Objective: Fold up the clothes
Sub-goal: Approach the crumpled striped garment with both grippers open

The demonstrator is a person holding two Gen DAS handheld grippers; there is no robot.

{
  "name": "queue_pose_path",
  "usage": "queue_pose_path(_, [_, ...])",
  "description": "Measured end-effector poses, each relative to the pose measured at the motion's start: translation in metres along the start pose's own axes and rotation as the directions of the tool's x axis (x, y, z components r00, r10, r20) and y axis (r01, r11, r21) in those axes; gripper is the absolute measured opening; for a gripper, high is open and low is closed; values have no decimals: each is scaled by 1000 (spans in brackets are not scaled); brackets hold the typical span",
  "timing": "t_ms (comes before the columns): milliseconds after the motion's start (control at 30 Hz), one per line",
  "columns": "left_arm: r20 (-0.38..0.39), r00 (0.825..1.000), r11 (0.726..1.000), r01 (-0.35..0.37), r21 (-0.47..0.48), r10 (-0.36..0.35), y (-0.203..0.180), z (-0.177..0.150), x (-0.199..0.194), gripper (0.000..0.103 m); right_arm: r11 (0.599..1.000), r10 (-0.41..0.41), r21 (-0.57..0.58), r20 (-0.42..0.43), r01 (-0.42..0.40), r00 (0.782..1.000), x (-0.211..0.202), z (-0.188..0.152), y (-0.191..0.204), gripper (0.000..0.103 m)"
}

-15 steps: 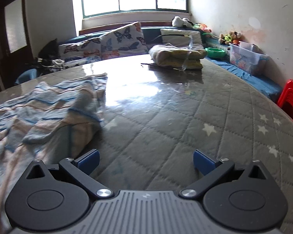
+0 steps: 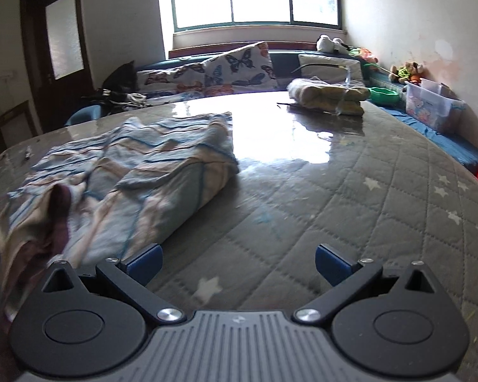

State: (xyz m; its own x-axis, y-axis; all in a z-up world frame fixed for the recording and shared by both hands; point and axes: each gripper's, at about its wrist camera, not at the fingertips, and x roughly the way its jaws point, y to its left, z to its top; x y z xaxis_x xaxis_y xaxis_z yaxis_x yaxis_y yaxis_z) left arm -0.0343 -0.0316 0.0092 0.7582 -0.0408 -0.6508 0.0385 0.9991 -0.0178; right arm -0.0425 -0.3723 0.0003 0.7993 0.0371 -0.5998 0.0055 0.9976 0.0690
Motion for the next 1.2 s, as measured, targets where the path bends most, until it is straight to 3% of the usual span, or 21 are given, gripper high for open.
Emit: queue_pose_path(1200, [-62,998,991,20,133,-12,-52,-21,-27,103,990,126,-63,-37,-128,991,-34,-32,39,103])
